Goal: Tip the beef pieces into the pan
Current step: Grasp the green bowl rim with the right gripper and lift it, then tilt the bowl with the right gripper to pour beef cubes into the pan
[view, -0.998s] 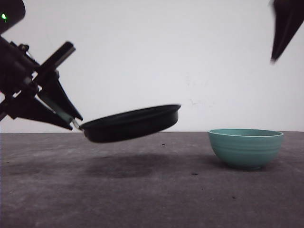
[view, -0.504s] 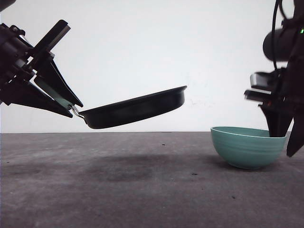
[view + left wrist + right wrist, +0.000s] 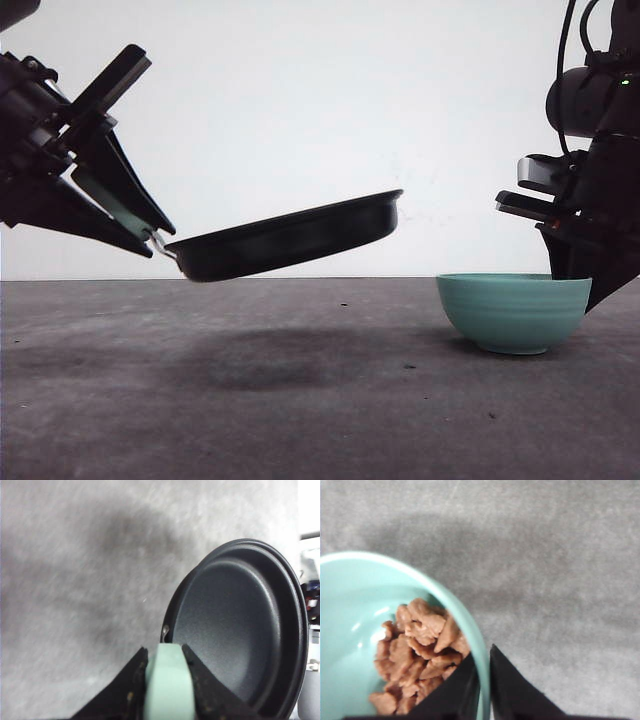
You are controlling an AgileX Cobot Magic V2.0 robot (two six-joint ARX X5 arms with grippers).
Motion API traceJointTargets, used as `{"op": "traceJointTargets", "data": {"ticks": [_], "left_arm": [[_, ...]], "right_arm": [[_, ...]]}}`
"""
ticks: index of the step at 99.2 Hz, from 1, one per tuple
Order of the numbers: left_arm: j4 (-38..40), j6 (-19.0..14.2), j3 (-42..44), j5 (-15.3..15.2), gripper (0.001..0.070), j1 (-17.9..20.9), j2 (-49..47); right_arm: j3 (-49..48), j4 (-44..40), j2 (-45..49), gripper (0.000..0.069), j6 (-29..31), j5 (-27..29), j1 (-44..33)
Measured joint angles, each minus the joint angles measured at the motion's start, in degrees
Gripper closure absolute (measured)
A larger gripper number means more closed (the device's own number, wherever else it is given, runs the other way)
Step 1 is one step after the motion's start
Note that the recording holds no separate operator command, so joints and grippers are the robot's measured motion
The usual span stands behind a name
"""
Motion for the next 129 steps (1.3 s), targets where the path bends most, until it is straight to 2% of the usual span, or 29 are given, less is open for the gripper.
{"op": "traceJointTargets", "data": {"ticks": [22,43,49,65,84,89,114,129], "left_arm": [[-6.01,1.95,0.0,-2.51,0.0652,0.0,0.0],[-6.51,2.78,0.0,-2.56,0.0652,-0.35,0.0],[-6.56,2.78,0.0,-2.54,0.0652,-0.81,0.0],[-7.26,2.54,0.0,-2.03,0.0652,-2.05,0.0],[-12.46,2.75,1.36,-2.01,0.0652,-2.95,0.0],[-13.35,2.82,2.47,-1.99,0.0652,-2.97,0.0],[-18.32,4.61,9.92,-2.62,0.0652,-2.97,0.0],[-23.06,7.13,13.44,-4.76,0.0652,-2.97,0.0]], "right_arm": [[-0.02,4.66,-8.31,0.0674,0.44,0.66,3.67],[0.0,9.86,-18.69,0.0674,0.81,0.72,15.12],[0.0,10.6,-19.8,0.0674,0.87,2.45,19.04],[0.0,10.23,-19.65,0.0674,0.94,13.29,29.4],[0.0,14.95,-19.17,0.0674,-1.31,35.39,40.83],[-0.02,17.09,-18.91,0.0674,-2.45,39.71,42.88],[-6.49,26.08,-17.2,0.0674,-7.34,54.14,49.0],[-11.02,31.78,-16.79,0.0674,-10.8,59.01,49.96]]}}
